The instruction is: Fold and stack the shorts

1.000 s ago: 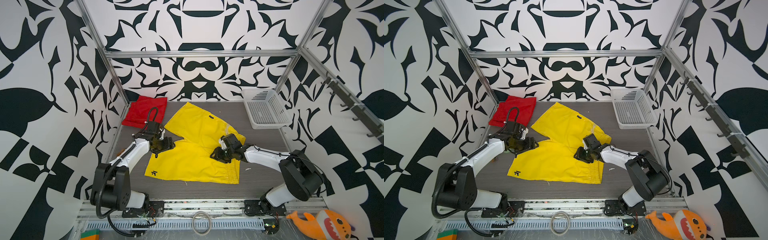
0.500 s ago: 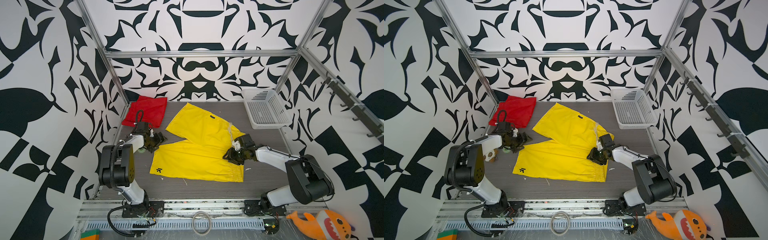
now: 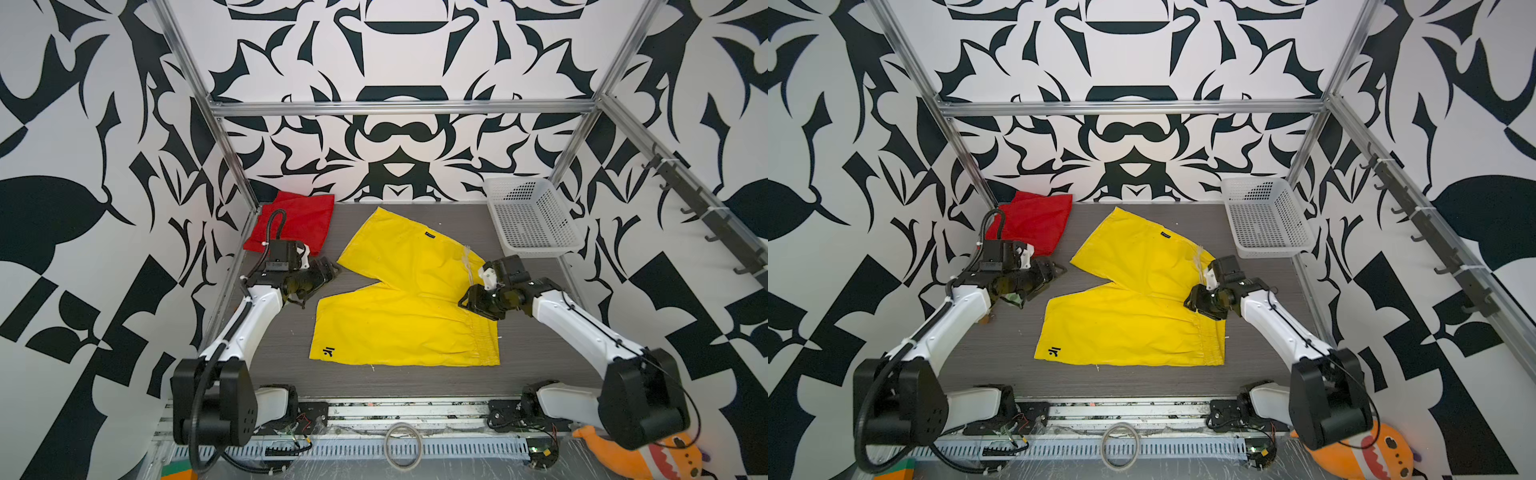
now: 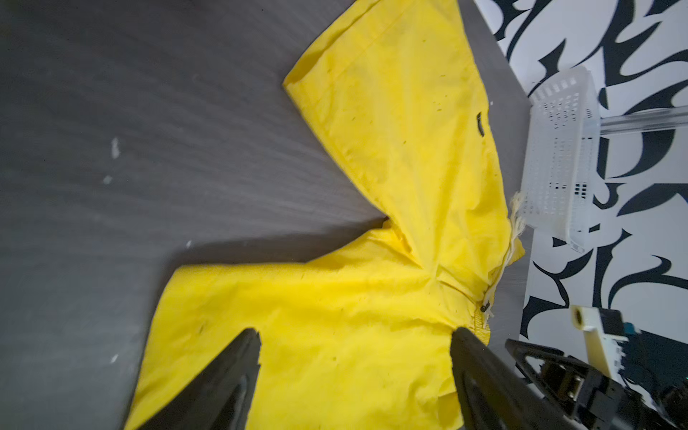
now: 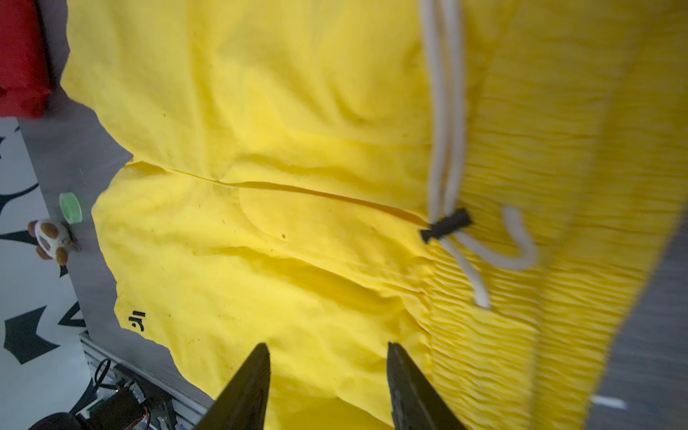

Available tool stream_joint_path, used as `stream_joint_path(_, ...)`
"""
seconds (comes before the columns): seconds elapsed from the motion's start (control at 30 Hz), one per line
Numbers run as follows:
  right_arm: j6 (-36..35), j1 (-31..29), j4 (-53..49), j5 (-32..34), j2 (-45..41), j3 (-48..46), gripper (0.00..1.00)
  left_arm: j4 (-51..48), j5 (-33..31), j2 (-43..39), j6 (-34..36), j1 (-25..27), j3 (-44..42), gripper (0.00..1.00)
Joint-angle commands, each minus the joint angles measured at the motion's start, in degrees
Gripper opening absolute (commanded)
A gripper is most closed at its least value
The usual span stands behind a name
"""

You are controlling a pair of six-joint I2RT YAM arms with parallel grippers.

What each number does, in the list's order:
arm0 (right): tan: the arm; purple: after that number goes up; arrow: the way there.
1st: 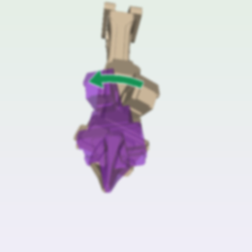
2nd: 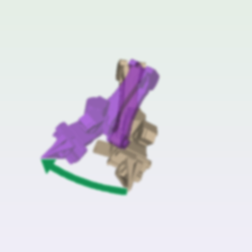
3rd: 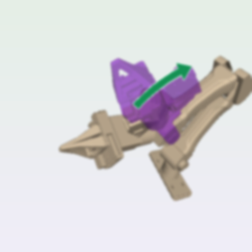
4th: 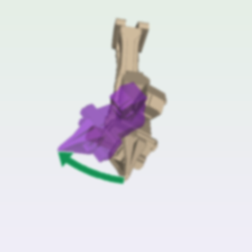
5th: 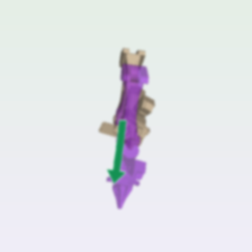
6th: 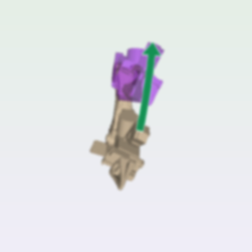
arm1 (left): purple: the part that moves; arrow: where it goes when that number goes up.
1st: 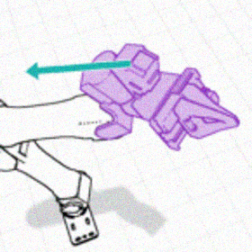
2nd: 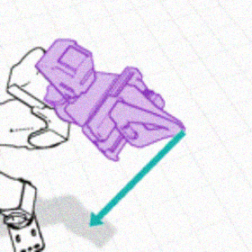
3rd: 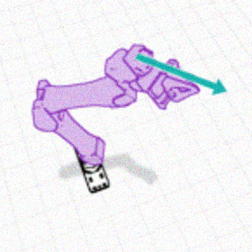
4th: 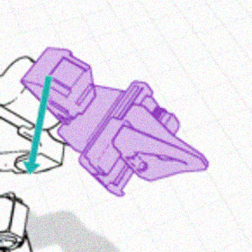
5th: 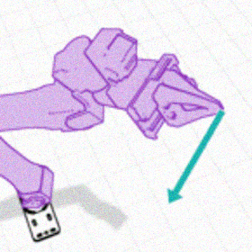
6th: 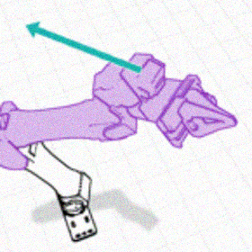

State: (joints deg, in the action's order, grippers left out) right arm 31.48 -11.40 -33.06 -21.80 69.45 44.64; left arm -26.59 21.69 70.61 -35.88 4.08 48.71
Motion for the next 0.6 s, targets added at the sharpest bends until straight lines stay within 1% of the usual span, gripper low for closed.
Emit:
stream_joint_path(0.0,1.2,6.1,-8.3,1.0,-7.4,-3.8,0.58,-11.3,-3.4,-6.1,-7.2,-0.4,-5.8,0.84)
stream_joint_path(0.07,3.6,9.1,-11.2,2.2,-12.1,-6.2,0.66,-13.7,-3.8,-9.6,-12.1,-0.4,-9.0,0.84)
stream_joint_path(0.1,4.7,9.7,-12.6,2.9,-13.8,-7.0,0.68,-14.4,-3.7,-10.8,-13.5,-0.4,-10.2,0.84)
stream_joint_path(0.17,7.4,9.9,-15.2,4.4,-16.5,-9.0,0.69,-17.3,-4.8,-12.8,-17.0,-0.4,-12.1,0.84)
stream_joint_path(0.23,9.2,9.9,-16.0,4.5,-17.9,-11.3,0.69,-19.3,-5.9,-14.2,-19.0,-0.4,-13.3,0.84)
stream_joint_path(0.27,9.9,9.9,-16.3,4.4,-18.4,-12.6,0.69,-19.8,-6.3,-14.9,-20.0,-0.4,-13.9,0.88)
stream_joint_path(0.4,11.4,9.9,-17.7,2.1,-18.7,-15.8,0.72,-19.8,-7.6,-16.1,-20.7,-0.4,-15.3,0.88)
stream_joint_path(0.43,11.7,9.9,-18.0,1.5,-18.9,-16.4,0.72,-21.4,-7.8,-15.9,-20.6,-0.3,-15.3,0.89)
stream_joint_path(0.57,11.6,9.9,-19.8,3.4,-20.7,-17.3,0.73,-22.0,-7.7,-15.5,-21.2,-0.4,-15.7,0.89)
